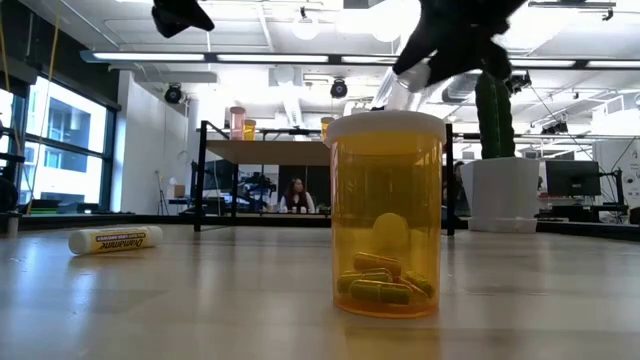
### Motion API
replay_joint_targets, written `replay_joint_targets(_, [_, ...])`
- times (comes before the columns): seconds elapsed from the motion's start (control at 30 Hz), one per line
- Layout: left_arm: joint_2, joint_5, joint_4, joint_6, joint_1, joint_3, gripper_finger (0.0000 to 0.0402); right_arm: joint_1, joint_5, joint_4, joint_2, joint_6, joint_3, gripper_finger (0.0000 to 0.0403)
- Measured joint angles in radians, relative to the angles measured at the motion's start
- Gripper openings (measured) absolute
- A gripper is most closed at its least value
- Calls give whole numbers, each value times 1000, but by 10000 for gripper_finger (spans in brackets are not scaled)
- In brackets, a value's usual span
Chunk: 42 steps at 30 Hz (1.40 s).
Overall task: Pick and place medicine bottles onto shelf by color
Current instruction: Put the bottom right transparent pill bottle on the shelf
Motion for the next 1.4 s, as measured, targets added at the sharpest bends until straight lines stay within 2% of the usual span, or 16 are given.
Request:
replay_joint_targets(0.17, [2, -5, 0, 25, 0, 0, 207, -142, 17, 1, -84, -92, 0, 124])
replay_joint_targets(0.37, [8, -7, 0, -2, 0, 0, 207, -312, -27, 3, -155, -245, 0, 124])
replay_joint_targets(0.63, [9, -71, 0, -87, 1, 0, 207, -547, -191, 31, -207, -486, 7, 124])
replay_joint_targets(0.77, [9, -83, 0, -92, 11, 0, 207, -638, -277, 24, -208, -625, 65, 124])
replay_joint_targets(0.9, [9, -83, 0, -108, 24, 0, 207, -719, -349, -1, -208, -697, 113, 124])
replay_joint_targets(1.13, [9, -83, 0, -109, 60, 0, 207, -785, -509, -73, -189, -760, 123, 124])
replay_joint_targets(1.4, [9, -82, 0, -118, 87, 0, 207, -785, -541, -159, -131, -805, 124, 124])
